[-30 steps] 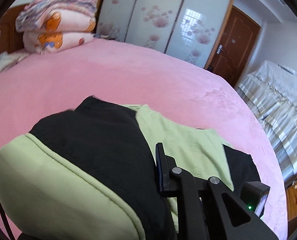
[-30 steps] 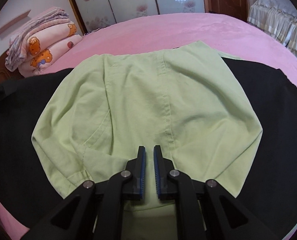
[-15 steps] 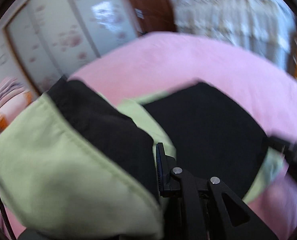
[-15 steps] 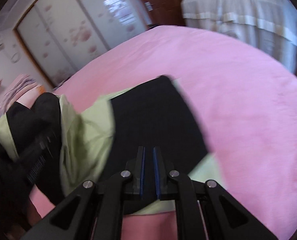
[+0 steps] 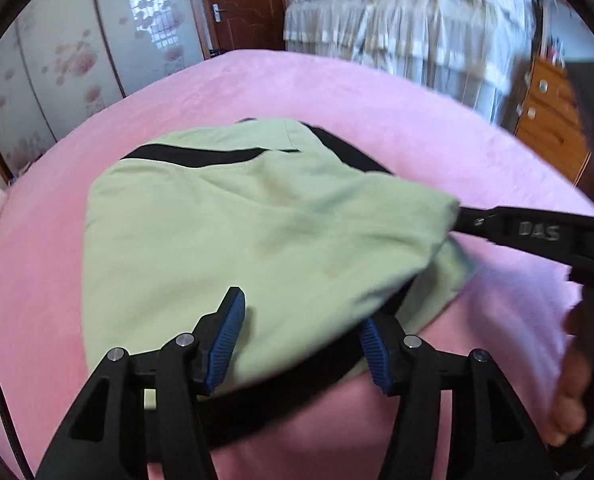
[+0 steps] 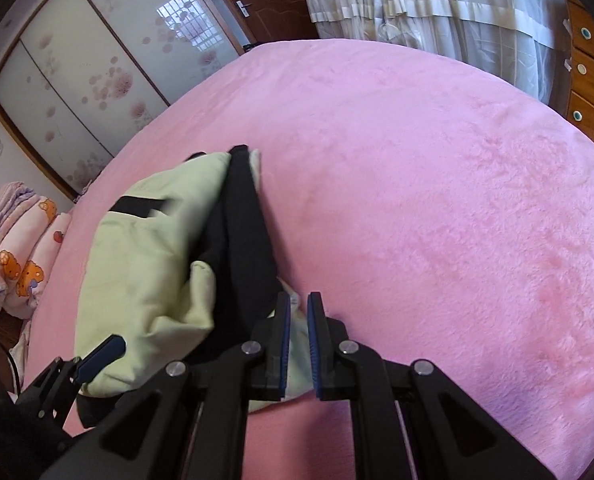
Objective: Fold large clothes
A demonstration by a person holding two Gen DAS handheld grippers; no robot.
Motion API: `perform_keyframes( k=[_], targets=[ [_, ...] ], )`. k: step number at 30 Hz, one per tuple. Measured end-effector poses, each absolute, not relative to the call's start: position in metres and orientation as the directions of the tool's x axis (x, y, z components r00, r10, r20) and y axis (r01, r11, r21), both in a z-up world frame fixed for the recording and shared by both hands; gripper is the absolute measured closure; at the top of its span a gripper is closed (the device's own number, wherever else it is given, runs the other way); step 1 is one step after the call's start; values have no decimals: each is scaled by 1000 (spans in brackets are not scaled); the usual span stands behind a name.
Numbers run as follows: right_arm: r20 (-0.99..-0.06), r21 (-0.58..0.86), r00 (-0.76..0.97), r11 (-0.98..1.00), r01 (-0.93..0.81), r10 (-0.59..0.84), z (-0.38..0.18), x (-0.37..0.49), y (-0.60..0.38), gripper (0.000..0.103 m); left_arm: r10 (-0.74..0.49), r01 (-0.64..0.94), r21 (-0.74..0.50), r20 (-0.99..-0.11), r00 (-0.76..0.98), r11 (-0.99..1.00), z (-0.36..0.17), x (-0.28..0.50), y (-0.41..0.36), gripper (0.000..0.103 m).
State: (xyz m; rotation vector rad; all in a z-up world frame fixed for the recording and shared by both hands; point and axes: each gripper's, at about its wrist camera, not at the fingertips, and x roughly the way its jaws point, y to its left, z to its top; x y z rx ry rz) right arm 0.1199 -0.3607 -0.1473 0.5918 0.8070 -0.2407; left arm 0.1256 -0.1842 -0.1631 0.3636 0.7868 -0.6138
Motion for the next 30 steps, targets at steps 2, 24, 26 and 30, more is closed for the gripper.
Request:
perform_keyframes(
  k=[2,24,26,30],
  targets=[
    [-728,422,685,812,402,39,-144,121,-362,91,-399,611,38,-724,562,791,-152,119,-164,44],
    [-752,493,600,837,236,273,-143,165,-339,67,-329,171,-281,-801,501,944,-196,203,-23,40],
    [-774,446,570,877,181,275,-141,177,-329,90,-334,172,-286,-803,493,942,-200,206,-25,40],
    [-746,359,632,926,113,212,-105,155,-320,95,-349,207,-282,-796,494,937,-195,205,-33,43]
  ],
)
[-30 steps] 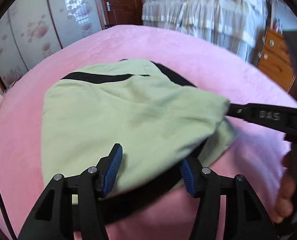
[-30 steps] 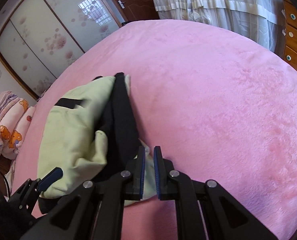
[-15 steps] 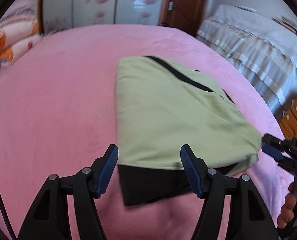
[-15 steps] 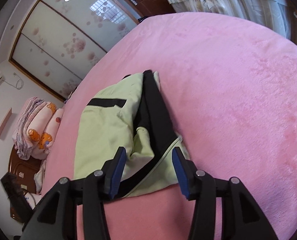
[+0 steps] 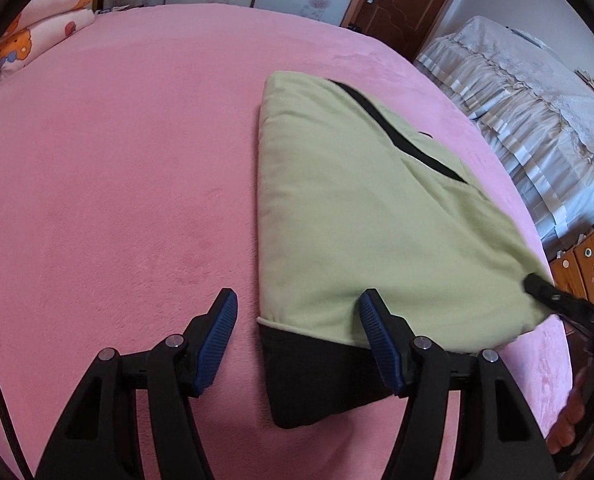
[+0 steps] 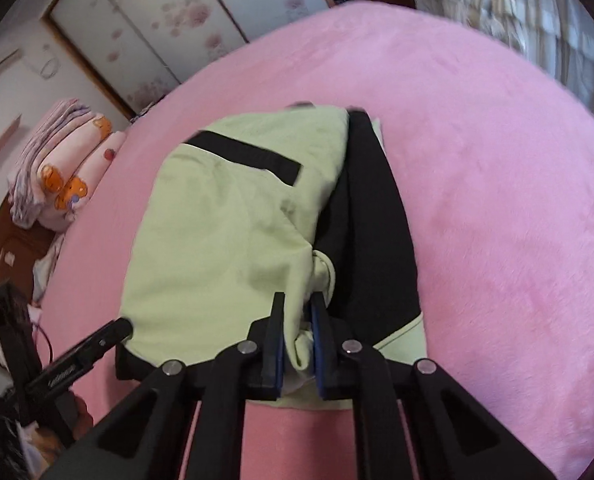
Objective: Fold large clothes
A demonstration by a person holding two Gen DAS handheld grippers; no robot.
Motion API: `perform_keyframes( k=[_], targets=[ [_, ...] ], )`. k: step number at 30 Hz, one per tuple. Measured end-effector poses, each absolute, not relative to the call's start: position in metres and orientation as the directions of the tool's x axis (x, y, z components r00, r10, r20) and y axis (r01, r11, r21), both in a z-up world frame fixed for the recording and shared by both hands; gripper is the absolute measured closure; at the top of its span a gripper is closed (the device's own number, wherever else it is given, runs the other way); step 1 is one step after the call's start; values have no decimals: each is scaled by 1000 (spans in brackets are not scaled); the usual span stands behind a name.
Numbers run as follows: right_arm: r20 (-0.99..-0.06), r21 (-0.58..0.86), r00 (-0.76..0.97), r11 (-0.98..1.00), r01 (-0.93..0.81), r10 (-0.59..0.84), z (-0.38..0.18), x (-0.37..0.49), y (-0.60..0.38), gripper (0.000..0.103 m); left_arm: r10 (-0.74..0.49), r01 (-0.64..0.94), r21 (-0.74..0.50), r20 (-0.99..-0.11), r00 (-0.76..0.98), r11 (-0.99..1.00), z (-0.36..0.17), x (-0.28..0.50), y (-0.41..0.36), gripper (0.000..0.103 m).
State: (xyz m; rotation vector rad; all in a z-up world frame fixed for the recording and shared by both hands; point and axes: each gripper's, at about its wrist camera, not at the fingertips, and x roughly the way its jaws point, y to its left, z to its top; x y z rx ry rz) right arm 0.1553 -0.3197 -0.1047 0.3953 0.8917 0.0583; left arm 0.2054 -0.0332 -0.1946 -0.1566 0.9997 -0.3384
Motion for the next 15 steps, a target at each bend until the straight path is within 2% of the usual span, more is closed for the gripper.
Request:
perform_keyframes(
  k=[3,6,9,12,15],
  targets=[
    [-740,326,652,937,130,167,-94,132,-326,96,-376,251,-286,-791,483,925,-192,196,-43,50],
    [-827,286,548,932,222,123,-142,136,-341,96,-339,281,-224,-810,479,933,-203,190,-58,51],
    [-849,296,513,917,266,125,-174,138,-351,97,-294,320,-141,-812,503,937,-207,182,-72,51],
    [-848,272,522,921,278,92,-166,139,-346,96,-263,343,-86,-819,511,935,-203,179,-78,50],
    [-845,254,529,928,272,76,-146,139,-343,92,-296,329,-145,-830,472,933,-195,186,-72,50]
  ],
)
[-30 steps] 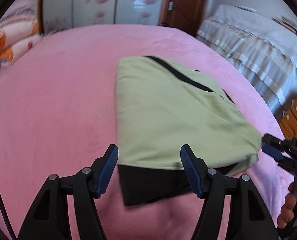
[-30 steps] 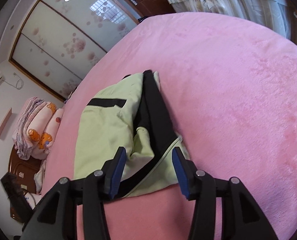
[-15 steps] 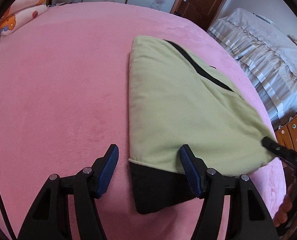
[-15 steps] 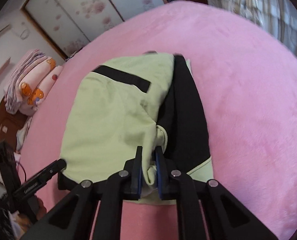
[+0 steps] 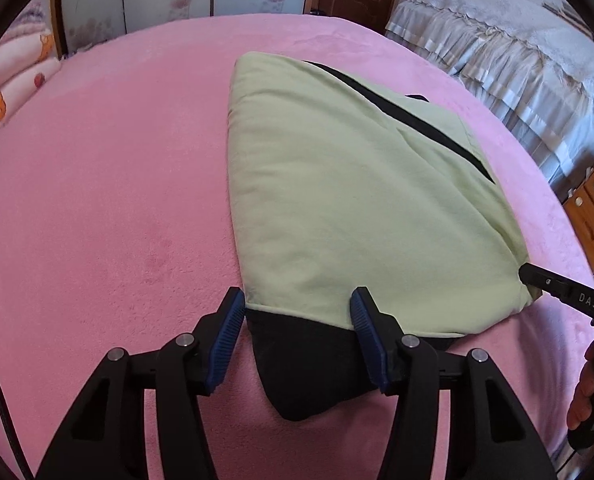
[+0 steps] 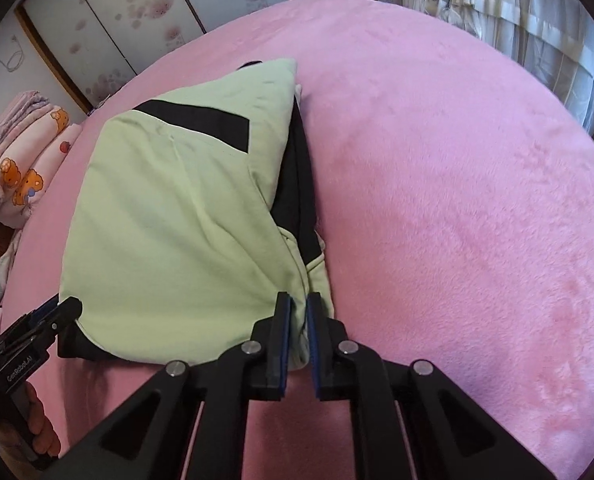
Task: Fold large clothes
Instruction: 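Smooth the folded bundle with both tools and withdraw them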
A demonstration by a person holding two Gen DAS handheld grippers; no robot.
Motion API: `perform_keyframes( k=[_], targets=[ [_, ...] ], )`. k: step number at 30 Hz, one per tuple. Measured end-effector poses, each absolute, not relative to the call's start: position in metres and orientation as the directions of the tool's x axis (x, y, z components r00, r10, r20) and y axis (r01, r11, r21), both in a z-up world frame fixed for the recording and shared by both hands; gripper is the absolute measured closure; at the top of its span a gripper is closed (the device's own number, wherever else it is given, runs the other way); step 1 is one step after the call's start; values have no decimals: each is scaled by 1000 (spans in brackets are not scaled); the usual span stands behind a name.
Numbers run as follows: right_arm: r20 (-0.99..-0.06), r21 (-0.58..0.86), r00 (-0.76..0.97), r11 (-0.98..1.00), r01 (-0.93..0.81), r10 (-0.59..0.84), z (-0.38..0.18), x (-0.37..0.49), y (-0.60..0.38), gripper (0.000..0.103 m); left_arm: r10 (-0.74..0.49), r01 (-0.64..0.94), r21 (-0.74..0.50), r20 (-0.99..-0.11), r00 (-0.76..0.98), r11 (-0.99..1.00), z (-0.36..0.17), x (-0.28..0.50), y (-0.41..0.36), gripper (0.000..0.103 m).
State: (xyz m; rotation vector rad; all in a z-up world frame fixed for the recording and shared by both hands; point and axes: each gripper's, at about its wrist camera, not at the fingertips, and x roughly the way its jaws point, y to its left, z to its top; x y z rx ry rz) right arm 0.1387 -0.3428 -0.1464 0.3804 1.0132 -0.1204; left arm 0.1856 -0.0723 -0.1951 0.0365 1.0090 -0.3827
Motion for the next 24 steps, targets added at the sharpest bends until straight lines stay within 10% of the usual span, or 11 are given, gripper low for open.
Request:
perform_keyframes(
  k=[5,16,17,18,24],
  targets=[
    [-779,311,620,919,243,99,-98,149,-358,59,-413,310,-295,-795,445,904,-171,203,-53,47],
    [-833,342,529,903,262,162,-144,290,-367,58,-387,258,-301,-822,418,918,-180,296,-70,46],
    [-837,334,523,906,259,159,-149,296,-365,64,-385,260,-298,-824,415,918,-184,297,-72,47],
    [-839,319,522,916,245,152,-150,298,-364,98,-385,269,-292,-823,418,918,-186,298,-77,47],
    [-838,153,545,952,266,-18,-147,293,-368,101,-313,318,-173,-826,468,932,-189,292,-102,47]
  ],
)
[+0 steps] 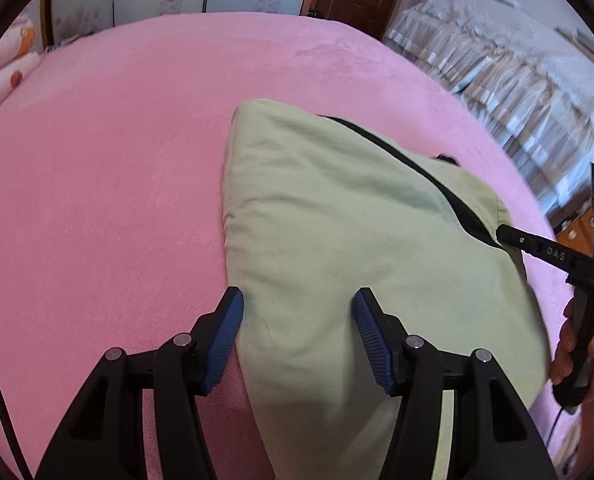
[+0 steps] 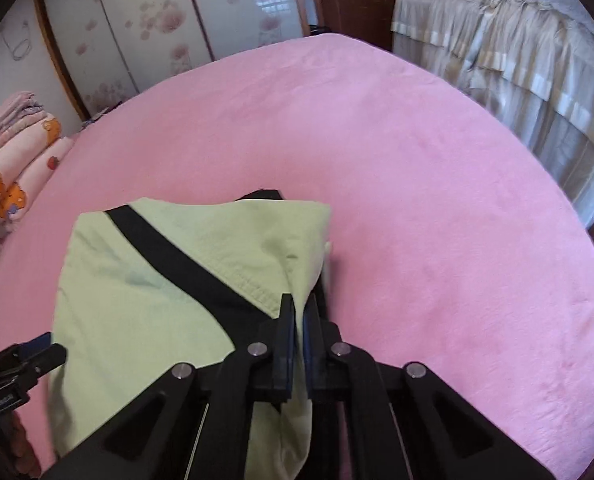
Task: Fold large clothes
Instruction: 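Smooth the folded bundle with both tools and withdraw them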
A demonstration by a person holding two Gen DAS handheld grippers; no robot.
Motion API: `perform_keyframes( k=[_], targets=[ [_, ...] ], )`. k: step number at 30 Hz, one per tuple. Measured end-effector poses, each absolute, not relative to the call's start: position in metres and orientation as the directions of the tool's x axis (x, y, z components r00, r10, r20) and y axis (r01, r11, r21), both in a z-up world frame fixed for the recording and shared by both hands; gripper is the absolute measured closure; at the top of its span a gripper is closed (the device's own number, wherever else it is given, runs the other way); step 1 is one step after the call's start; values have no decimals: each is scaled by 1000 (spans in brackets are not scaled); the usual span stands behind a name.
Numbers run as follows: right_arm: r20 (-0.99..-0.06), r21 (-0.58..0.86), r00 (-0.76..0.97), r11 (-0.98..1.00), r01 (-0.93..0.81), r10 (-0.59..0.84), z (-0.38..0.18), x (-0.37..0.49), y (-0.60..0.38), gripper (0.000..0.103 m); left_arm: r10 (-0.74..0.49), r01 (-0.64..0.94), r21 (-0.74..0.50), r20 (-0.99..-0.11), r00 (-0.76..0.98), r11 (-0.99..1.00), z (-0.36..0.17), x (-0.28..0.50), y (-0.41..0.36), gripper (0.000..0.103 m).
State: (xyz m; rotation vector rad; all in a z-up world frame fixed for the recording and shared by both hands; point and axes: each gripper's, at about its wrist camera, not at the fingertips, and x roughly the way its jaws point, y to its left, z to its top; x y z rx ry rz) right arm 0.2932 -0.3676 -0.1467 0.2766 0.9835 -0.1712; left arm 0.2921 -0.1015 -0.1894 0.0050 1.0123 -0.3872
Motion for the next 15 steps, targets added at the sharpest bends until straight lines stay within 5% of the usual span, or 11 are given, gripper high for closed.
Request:
perform_keyframes(
  k=[3,9,15],
  targets=[
    [-880,107,474,960,257,-29,-173,301,-364,99,-266,333,-106,-834,484,937,-194,289,-112,47],
    [-818,69,566,960,270,-101,-121,266,-355,91,-268,317,-102,-796,542,943,-155,272,-105,47],
    [-805,215,571,976,23,164,-119,239,-296,91,-351,352,-174,-765,540,920,-146,238,-124,47]
  ],
)
